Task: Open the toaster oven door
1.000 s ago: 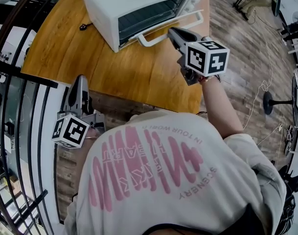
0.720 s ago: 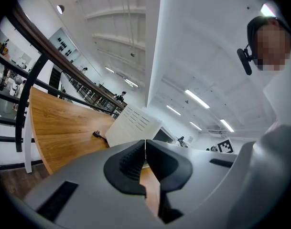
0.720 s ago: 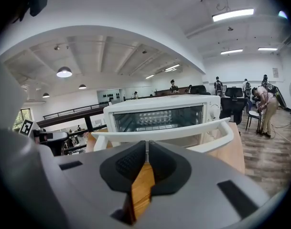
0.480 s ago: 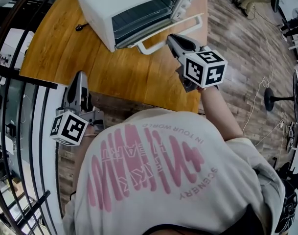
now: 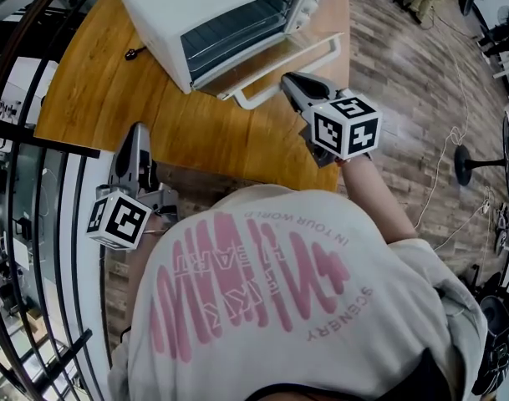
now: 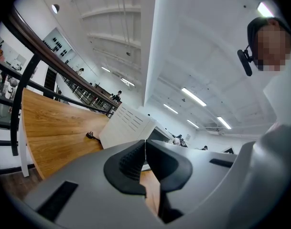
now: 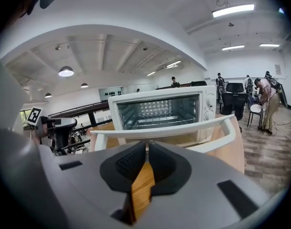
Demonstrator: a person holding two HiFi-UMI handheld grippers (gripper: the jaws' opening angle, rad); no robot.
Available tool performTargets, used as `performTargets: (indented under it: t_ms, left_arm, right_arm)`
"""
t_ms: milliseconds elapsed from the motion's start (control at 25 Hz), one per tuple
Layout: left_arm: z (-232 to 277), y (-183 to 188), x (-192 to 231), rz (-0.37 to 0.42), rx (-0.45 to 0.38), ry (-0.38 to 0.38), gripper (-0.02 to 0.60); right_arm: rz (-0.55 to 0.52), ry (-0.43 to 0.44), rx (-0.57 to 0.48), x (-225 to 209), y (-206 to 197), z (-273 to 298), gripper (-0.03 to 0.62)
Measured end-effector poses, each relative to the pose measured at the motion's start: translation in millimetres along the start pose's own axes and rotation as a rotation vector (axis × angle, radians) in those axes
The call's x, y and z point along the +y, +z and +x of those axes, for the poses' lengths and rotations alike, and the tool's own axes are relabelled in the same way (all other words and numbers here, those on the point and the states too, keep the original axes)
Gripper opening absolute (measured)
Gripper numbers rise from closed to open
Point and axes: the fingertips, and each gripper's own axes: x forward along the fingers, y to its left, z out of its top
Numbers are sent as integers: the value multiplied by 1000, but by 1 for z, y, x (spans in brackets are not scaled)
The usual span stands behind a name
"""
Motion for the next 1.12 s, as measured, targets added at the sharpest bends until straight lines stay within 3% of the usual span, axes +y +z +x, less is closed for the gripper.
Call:
performTargets:
  t_ms: [440,560,1120]
  left_arm:
    - [-1,-5,-8,19,7,-14,23]
    - [-3,-6,-9,16,14,-3,23]
    - [-8,-12,-4,24,43,10,23]
  right_arm:
    - [-39,-15,48,-3,-35,0,31]
    - [-45,-23,83,-3,-48,5,60]
    - [34,-23,168,-10,-93,9,48]
